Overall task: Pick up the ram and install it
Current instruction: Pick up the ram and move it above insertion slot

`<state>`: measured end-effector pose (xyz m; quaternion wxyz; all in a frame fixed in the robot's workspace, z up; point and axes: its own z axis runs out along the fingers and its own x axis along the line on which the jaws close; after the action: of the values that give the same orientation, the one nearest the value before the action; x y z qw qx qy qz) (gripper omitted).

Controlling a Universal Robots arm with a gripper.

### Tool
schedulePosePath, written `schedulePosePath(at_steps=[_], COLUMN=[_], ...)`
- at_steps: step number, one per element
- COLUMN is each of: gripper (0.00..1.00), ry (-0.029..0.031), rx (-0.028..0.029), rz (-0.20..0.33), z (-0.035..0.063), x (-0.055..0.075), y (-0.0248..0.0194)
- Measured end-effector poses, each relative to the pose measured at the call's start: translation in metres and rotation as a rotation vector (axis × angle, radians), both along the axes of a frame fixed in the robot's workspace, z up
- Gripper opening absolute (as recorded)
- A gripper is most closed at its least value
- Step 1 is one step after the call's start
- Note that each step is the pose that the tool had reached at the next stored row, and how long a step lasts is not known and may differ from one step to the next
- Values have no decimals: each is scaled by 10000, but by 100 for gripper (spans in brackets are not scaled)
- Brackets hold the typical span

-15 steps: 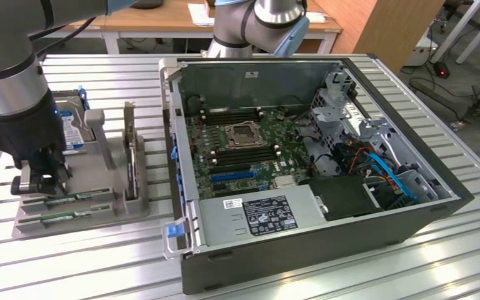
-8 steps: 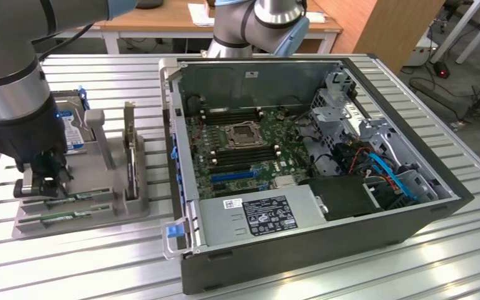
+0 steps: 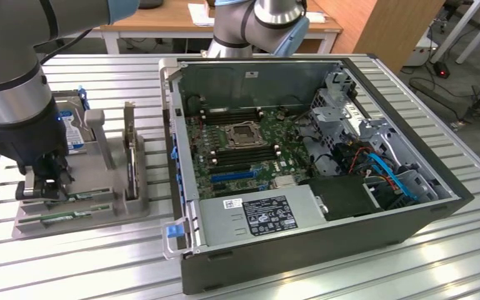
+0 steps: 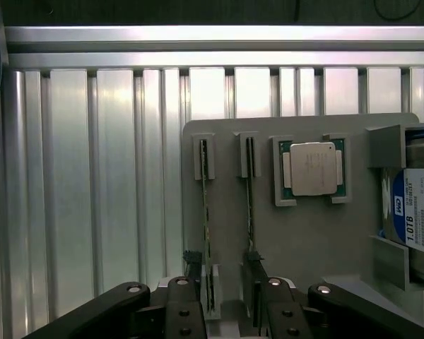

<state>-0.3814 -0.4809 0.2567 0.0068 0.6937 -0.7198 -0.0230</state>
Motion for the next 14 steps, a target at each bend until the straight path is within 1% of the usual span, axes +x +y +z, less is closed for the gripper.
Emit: schedulePosePath(at_steps=[5, 8, 14], gripper=[36, 36, 36], ry=[-1, -3, -1], rx=[0, 2, 1], rz=[0, -1, 1], z=[-1, -13, -86], x=[-1, -1, 0], y=[-29, -30, -30])
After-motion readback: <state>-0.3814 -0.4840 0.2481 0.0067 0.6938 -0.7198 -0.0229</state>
